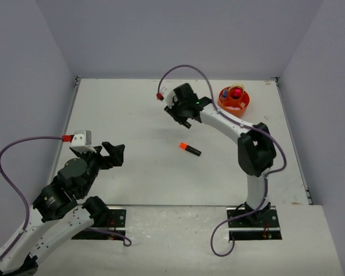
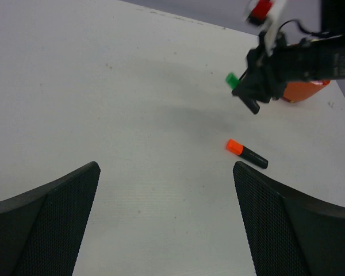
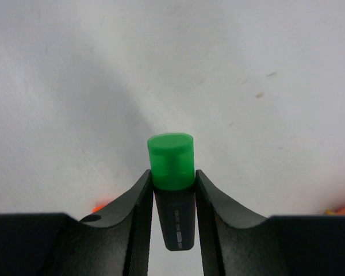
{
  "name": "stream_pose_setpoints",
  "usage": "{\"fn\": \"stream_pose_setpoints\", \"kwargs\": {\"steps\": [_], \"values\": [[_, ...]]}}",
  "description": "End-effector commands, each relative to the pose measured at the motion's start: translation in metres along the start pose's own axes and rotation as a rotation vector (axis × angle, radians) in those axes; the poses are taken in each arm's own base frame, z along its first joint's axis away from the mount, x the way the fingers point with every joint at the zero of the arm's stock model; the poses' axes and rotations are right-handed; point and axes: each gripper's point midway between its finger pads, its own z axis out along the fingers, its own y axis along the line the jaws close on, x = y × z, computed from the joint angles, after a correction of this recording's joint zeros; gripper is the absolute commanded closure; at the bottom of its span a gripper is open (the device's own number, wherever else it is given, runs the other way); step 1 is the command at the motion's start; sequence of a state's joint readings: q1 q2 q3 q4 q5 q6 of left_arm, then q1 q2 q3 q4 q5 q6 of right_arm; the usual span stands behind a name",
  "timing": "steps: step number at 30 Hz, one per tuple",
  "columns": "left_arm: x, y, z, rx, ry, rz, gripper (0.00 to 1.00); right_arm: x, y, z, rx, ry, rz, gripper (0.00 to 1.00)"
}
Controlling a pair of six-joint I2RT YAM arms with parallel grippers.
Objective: Sort the stationery into containers
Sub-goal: Pick up the pen from the center of the board, then place the pen in the storage box.
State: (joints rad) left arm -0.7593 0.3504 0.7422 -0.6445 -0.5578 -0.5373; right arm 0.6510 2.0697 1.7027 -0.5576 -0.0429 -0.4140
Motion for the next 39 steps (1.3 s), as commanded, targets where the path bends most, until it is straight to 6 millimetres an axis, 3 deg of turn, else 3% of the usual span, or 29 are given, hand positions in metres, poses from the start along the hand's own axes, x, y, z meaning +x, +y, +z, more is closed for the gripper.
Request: {"fn": "stream_pose_setpoints", "kwargs": {"steps": [1, 3, 4, 5, 6, 7, 8, 10, 11, 12, 13, 17, 27, 39], "values": [[-0.009, -0.003, 0.000, 0.017, -0.034, 0.000, 0.00, -0.070, -0.143, -0.187, 0.443, -0.607, 0.499, 1.00], [-0.009, -0.003, -0.001, 0.020, -0.038, -0.003, 0.00, -0.044, -0.168, -0.207, 0.550, -0.699, 0.661, 1.00], [-0.011, -0.003, -0.002, 0.024, -0.044, -0.008, 0.00, -0.033, -0.198, -0.259, 0.691, -0.876, 0.725, 1.00], [-0.011, -0.003, -0.003, 0.025, -0.046, -0.008, 0.00, -0.004, -0.204, -0.255, 0.753, -0.887, 0.785, 1.00], [-0.011, -0.003, -0.003, 0.027, -0.049, -0.010, 0.00, 0.016, -0.220, -0.270, 0.826, -0.936, 0.817, 1.00], [-0.011, -0.003, -0.003, 0.029, -0.050, -0.009, 0.00, 0.018, -0.232, -0.285, 0.862, -1.028, 0.820, 1.00], [-0.011, -0.003, -0.003, 0.031, -0.050, -0.010, 0.00, 0.024, -0.238, -0.286, 0.867, -1.055, 0.825, 1.00], [-0.010, -0.004, -0.002, 0.032, -0.046, -0.004, 0.00, 0.034, -0.257, -0.284, 0.907, -1.058, 0.817, 1.00], [-0.010, -0.004, -0.002, 0.032, -0.045, -0.004, 0.00, 0.039, -0.261, -0.272, 0.907, -1.033, 0.825, 1.00], [-0.010, -0.004, -0.001, 0.030, -0.042, -0.002, 0.00, 0.040, -0.275, -0.276, 0.944, -1.037, 0.844, 1.00], [-0.010, -0.005, 0.000, 0.028, -0.039, 0.000, 0.00, 0.045, -0.287, -0.267, 0.958, -1.025, 0.870, 1.00], [-0.008, -0.003, 0.000, 0.016, -0.035, 0.003, 0.00, 0.055, -0.309, -0.247, 1.016, -1.012, 0.915, 1.00], [-0.007, -0.004, 0.003, 0.012, -0.025, 0.011, 0.00, 0.085, -0.311, -0.198, 1.022, -0.967, 0.948, 1.00], [-0.006, -0.004, 0.003, 0.012, -0.022, 0.014, 0.00, 0.098, -0.309, -0.175, 1.006, -0.929, 0.938, 1.00]]}}
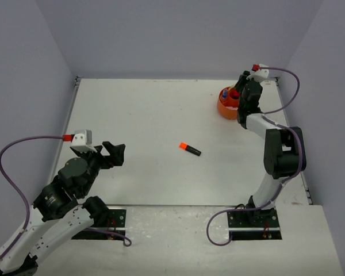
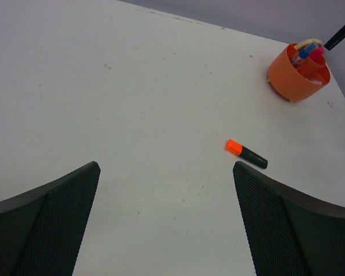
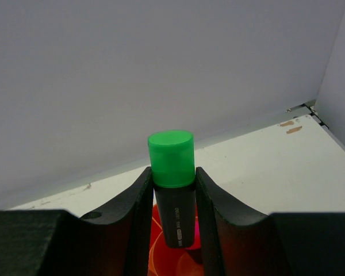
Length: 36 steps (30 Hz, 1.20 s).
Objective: Sort the stationery into containers
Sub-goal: Place the pen in the storage box, then pick up the pen from the center of the board.
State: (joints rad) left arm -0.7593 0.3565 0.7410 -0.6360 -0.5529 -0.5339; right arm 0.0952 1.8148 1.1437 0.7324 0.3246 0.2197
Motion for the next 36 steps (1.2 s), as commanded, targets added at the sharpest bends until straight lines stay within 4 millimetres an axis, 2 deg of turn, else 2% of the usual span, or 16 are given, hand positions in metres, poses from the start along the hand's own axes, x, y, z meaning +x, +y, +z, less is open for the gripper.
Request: {"fn": "stream_pose_setpoints", "kwargs": {"steps": [1, 4, 8, 12, 13, 16, 18, 23, 25, 27, 30, 31, 33, 34, 35, 36], "values": [[-0.006, -0.002, 0.002, 0.007, -0.024, 0.011, 0.00, -0.004, -0.004, 0.001, 0.011, -0.045, 0.022, 1.00], [-0.006, -0.002, 0.002, 0.009, -0.026, 0.010, 0.00, 0.003, -0.006, 0.000, 0.011, -0.031, 0.018, 1.00], [-0.007, -0.002, 0.001, 0.008, -0.029, 0.006, 0.00, 0.011, -0.008, -0.001, 0.016, -0.015, 0.015, 0.90], [-0.008, -0.002, 0.000, 0.010, -0.032, 0.004, 0.00, 0.014, -0.006, -0.004, 0.000, -0.005, 0.023, 0.68], [-0.008, -0.002, 0.001, 0.008, -0.031, 0.005, 0.00, 0.012, -0.004, -0.005, -0.011, -0.006, 0.024, 0.65], [-0.008, -0.002, 0.001, 0.009, -0.031, 0.005, 0.00, 0.003, 0.001, -0.009, -0.037, -0.018, 0.030, 0.53], [-0.008, -0.002, 0.000, 0.009, -0.033, 0.004, 0.00, -0.006, 0.005, -0.013, -0.058, -0.026, 0.033, 0.39], [-0.008, -0.002, 0.000, 0.011, -0.032, 0.004, 0.00, -0.034, 0.016, -0.025, -0.108, -0.046, 0.034, 0.36], [-0.008, -0.002, 0.000, 0.011, -0.033, 0.005, 0.00, -0.052, 0.022, -0.032, -0.137, -0.069, 0.039, 0.36], [-0.008, -0.002, 0.000, 0.012, -0.032, 0.003, 0.00, -0.056, 0.029, -0.041, -0.170, -0.041, 0.009, 0.36], [-0.008, -0.002, 0.000, 0.012, -0.034, 0.002, 0.00, -0.063, 0.073, -0.072, -0.361, 0.062, -0.035, 0.36], [-0.008, -0.002, 0.000, 0.012, -0.035, 0.002, 0.00, -0.053, 0.084, -0.084, -0.421, 0.143, -0.056, 0.37], [-0.009, -0.001, 0.000, 0.010, -0.037, 0.002, 0.00, -0.009, 0.117, -0.131, -0.610, 0.401, -0.109, 0.36], [-0.009, -0.001, 0.000, 0.009, -0.037, 0.001, 0.00, -0.007, 0.137, -0.144, -0.684, 0.420, -0.142, 0.36], [-0.009, -0.001, 0.000, 0.008, -0.036, 0.001, 0.00, 0.029, 0.149, -0.175, -0.747, 0.579, -0.228, 0.36], [-0.009, -0.001, 0.000, 0.008, -0.036, 0.001, 0.00, 0.046, 0.143, -0.190, -0.743, 0.668, -0.258, 0.35]]}}
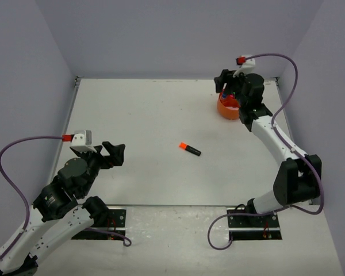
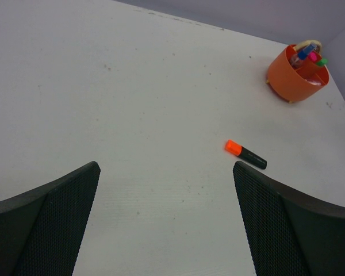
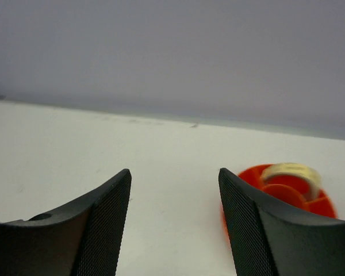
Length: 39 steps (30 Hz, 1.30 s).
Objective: Sort the stationery into containers
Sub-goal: Pick up the pen from the center of the board.
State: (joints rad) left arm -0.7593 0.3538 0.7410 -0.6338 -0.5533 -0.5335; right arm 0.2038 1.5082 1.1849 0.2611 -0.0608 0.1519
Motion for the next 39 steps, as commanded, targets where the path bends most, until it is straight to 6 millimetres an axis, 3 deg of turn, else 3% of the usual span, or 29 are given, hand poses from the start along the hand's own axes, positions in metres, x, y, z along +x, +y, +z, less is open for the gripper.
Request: {"fn": "stream_pose_setpoints", "kwargs": {"steps": [1, 2, 6, 12, 17, 28, 35, 37, 39], "values": [[-0.008, -0.001, 0.000, 0.008, -0.033, 0.003, 0.00, 0.135, 0.105, -0.063, -0.350, 0.606, -0.202, 0.34], [-0.007, -0.002, 0.000, 0.010, -0.030, 0.005, 0.00, 0.161, 0.125, -0.077, -0.388, 0.696, -0.287, 0.34], [-0.006, -0.003, 0.001, 0.015, -0.025, 0.008, 0.00, 0.208, 0.155, -0.090, -0.444, 0.811, -0.398, 0.33], [-0.008, -0.003, -0.001, 0.022, -0.033, 0.000, 0.00, 0.253, 0.159, -0.093, -0.461, 1.005, -0.486, 0.34], [-0.008, -0.003, -0.001, 0.022, -0.036, -0.001, 0.00, 0.286, 0.151, -0.094, -0.428, 1.124, -0.577, 0.39], [-0.009, -0.003, -0.002, 0.026, -0.036, -0.001, 0.00, 0.311, 0.138, -0.080, -0.374, 1.170, -0.650, 0.51], [-0.008, -0.004, -0.002, 0.029, -0.036, 0.000, 0.00, 0.318, 0.135, -0.077, -0.349, 1.186, -0.670, 0.83], [-0.009, -0.004, -0.002, 0.032, -0.037, -0.001, 0.00, 0.306, 0.141, -0.072, -0.351, 1.138, -0.671, 0.94], [-0.009, -0.004, -0.002, 0.032, -0.037, -0.001, 0.00, 0.275, 0.153, -0.060, -0.358, 1.022, -0.651, 1.00]]}}
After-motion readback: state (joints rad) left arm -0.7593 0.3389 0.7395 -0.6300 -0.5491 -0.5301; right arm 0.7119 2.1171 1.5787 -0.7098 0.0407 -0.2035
